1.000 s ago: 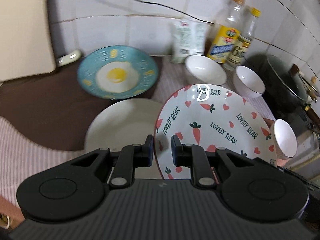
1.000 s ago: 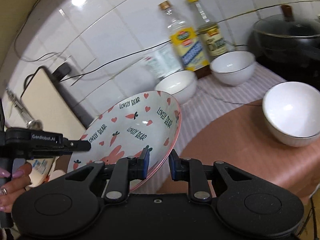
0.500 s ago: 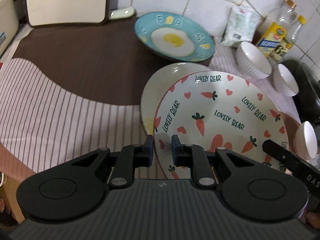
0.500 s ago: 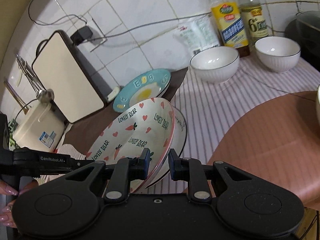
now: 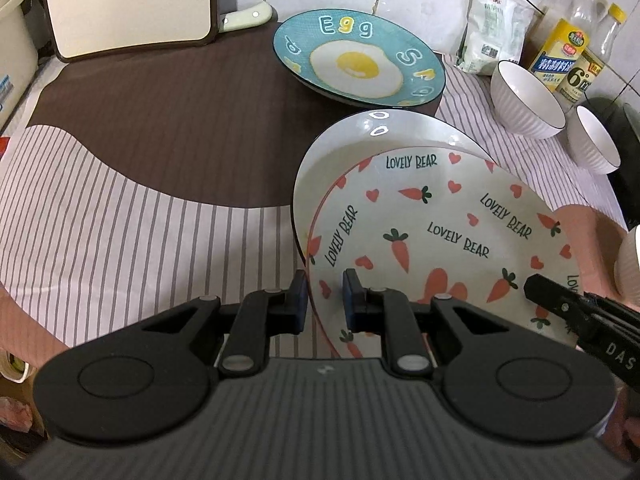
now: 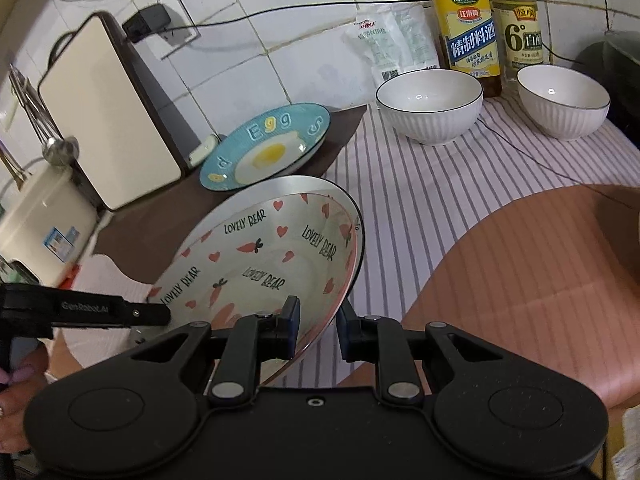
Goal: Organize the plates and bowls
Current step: 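Lift the pink-bunny plate and lower it onto the white plate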
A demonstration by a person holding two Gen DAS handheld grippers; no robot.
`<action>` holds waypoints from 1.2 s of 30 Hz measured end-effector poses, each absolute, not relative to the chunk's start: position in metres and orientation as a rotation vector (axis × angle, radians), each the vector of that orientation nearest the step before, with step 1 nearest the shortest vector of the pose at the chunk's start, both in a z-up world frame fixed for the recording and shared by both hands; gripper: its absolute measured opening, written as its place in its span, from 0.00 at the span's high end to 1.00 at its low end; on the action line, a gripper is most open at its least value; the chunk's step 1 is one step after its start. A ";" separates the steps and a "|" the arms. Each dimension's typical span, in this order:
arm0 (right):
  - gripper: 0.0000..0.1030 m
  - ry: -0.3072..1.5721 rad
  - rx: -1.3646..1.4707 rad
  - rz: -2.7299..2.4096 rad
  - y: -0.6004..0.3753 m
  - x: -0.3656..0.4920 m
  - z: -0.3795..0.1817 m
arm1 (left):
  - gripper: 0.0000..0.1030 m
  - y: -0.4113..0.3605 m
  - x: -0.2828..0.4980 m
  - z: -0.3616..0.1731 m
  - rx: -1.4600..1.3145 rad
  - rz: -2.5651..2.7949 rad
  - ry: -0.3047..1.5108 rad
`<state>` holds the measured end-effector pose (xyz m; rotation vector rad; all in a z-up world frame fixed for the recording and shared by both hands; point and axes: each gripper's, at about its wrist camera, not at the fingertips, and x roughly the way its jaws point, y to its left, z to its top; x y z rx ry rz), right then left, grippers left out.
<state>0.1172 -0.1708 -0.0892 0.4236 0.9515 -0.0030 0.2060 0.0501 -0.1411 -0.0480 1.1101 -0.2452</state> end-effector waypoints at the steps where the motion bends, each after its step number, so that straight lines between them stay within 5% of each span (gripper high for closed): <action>1: 0.77 0.958 0.410 -0.007 -0.170 0.118 -0.089 | 0.84 0.049 0.207 -0.141 -0.042 -0.243 1.112; 27: 0.67 0.947 0.284 0.011 -0.165 0.146 -0.115 | 0.83 0.018 0.215 -0.147 0.106 -0.083 1.065; 36: 0.67 0.862 0.314 0.072 -0.182 0.126 -0.074 | 0.83 0.027 0.197 -0.109 0.107 -0.127 1.007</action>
